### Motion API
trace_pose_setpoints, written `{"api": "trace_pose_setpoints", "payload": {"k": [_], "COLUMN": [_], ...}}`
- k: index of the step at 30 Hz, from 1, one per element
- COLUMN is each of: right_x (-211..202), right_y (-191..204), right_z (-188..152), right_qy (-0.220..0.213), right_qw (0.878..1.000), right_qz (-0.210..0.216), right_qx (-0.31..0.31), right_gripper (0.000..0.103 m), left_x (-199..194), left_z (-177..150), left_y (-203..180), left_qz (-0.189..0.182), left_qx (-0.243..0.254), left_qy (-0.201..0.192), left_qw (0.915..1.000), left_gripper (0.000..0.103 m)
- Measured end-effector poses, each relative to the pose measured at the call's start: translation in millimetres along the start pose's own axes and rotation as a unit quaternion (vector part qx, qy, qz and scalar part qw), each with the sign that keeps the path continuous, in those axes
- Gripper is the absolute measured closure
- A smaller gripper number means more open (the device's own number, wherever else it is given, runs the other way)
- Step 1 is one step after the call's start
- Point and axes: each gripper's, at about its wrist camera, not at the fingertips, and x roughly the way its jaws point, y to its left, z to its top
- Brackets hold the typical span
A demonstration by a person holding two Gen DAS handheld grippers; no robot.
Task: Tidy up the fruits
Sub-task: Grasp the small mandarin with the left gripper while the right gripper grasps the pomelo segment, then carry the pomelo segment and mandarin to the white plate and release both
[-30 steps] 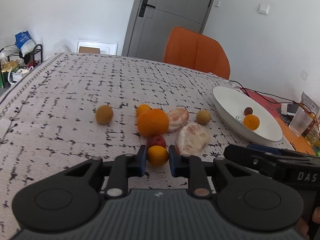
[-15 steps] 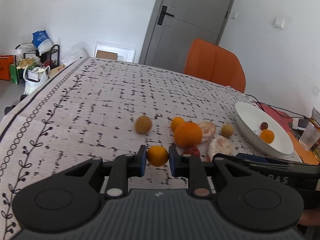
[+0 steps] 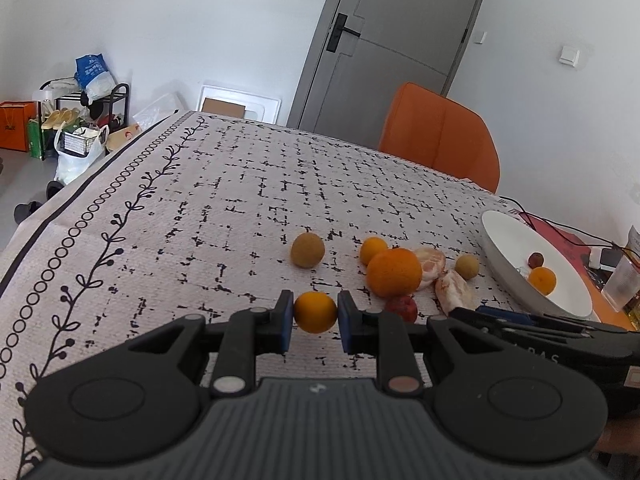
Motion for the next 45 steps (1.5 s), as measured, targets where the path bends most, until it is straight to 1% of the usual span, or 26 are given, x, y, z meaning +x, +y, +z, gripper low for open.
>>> {"api": "trace_pose_setpoints", "payload": {"k": [5,11,17,19,21,25,29,34,45], "right_x": [-2.8,0.8,5.8,7.2,6.8,2.1,-12.6,-30.6,-51.9], "right_y": [-3.6,-0.5,-0.1,1.7,0.6,-4.7,-5.9,-14.7,-30.7], "right_z": [-2.2,-0.5,1.9,2.6,3.1,2.5,2.9,4.1,5.0], "right_qy": [0.0,-0.004,-0.007,-0.007,-0.006,-0.012,-0.028,-0.049,-0.076], "right_qw": [1.0,1.0,1.0,1.0,1.0,1.0,0.999,0.999,0.996], "right_qz": [-0.001,0.001,0.004,-0.002,-0.002,0.013,0.015,0.014,0.01], "right_qx": [0.001,0.002,0.003,-0.005,-0.005,0.006,-0.001,0.011,0.034], "right_gripper": [0.069,0.06,0.058,0.068,0.069,0.069,0.069,0.069,0.069], "left_x": [1.3,2.6,2.0,1.0,0.2,-0.2,-0.3,-3.7,-4.8], "left_z": [-1.1,1.3,1.5,1.5,2.1,4.8,7.1,11.1,16.5], "left_y": [-0.2,2.0,0.1,-1.9,-4.0,-9.4,-18.3,-30.6,-41.1], "left_qz": [0.001,0.009,0.012,0.011,0.01,0.006,0.0,-0.01,-0.011], "left_qx": [0.002,0.003,0.004,0.006,0.01,0.014,0.019,0.032,0.04], "left_qy": [0.002,0.004,0.004,0.004,0.002,-0.004,-0.006,-0.01,-0.013], "left_qw": [1.0,0.9999,0.9999,0.9999,0.9999,0.9999,0.9998,0.9994,0.9991], "left_gripper": [0.081,0.081,0.081,0.081,0.081,0.081,0.081,0.081,0.081]}}
